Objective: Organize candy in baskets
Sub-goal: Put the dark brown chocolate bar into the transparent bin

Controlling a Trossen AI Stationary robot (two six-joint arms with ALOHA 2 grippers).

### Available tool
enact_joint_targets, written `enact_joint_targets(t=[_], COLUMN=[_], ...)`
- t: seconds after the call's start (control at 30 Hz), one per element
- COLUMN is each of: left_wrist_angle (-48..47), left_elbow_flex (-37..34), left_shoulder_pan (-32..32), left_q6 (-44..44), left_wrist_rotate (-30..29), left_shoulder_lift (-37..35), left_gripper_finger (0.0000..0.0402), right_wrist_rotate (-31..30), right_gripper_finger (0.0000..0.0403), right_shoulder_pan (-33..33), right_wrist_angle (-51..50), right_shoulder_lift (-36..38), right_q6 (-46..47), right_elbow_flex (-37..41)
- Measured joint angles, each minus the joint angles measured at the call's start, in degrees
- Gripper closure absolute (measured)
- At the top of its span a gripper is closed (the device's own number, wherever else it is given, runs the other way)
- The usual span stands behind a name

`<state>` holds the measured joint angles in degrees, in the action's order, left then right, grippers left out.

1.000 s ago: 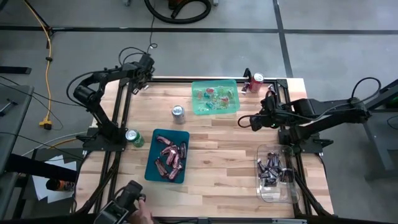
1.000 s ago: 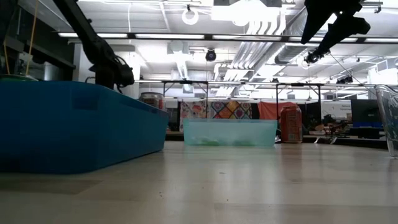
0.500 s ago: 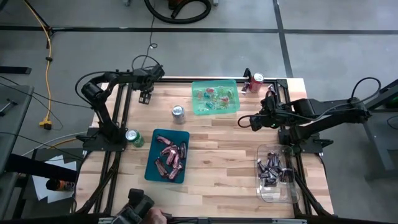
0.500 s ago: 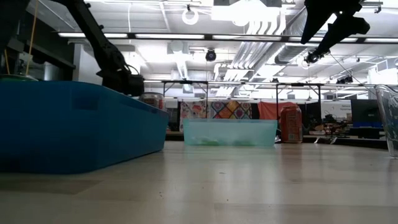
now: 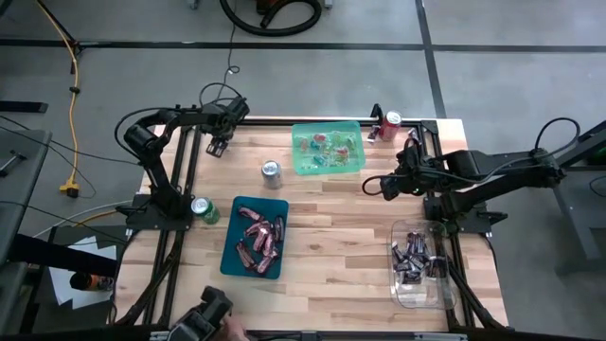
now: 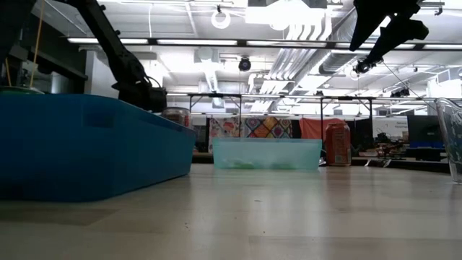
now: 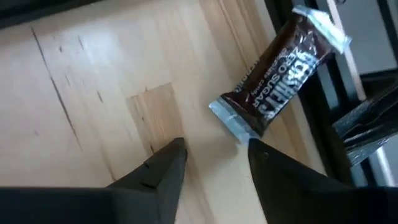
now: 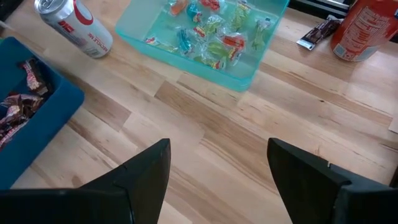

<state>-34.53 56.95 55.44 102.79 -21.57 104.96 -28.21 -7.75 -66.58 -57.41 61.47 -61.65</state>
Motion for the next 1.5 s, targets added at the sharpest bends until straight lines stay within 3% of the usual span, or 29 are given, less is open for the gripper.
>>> enact_joint_targets(t=[0.23, 0.4, 0.67, 0.93, 1.2, 1.33, 1.5], left_wrist_angle=[0.1, 2.1, 1.8, 6.9, 0.1, -1.4, -3.0], left_elbow_flex=[-0.4, -0.3, -0.2, -0.2, 4.1, 4.2, 4.2], left_shoulder_pan=[-0.8, -0.8, 0.7, 3.4, 0.8, -1.1, -5.6], left_q6=[-4.3, -7.0, -6.9, -7.6, -9.0, -13.1, -8.4], left_wrist_rotate=[1.7, 2.3, -1.6, -4.8, -11.3, -10.3, -7.6], left_shoulder_lift=[-2.3, -6.0, -10.3, -4.1, 2.4, 3.6, 4.2], left_gripper_finger=[0.0387, 0.0399, 0.0401, 0.0401, 0.0401, 0.0401, 0.0401], right_wrist_rotate=[0.2, 0.2, 0.2, 0.1, 0.9, 1.2, -0.1], right_gripper_finger=[0.014, 0.014, 0.014, 0.014, 0.014, 0.014, 0.014], right_shoulder_pan=[0.0, 0.0, 0.0, 0.0, 0.0, -0.1, 0.0], right_wrist_angle=[0.0, 0.0, 0.0, 0.5, 0.9, 0.9, 0.9], right_shoulder_lift=[0.0, 0.0, 0.0, 0.0, 0.0, 0.0, 0.0], right_q6=[0.0, -0.8, -2.0, 0.1, 1.6, 1.6, 1.1], right_elbow_flex=[0.0, 0.0, 0.0, 0.0, 0.0, 0.0, 0.0])
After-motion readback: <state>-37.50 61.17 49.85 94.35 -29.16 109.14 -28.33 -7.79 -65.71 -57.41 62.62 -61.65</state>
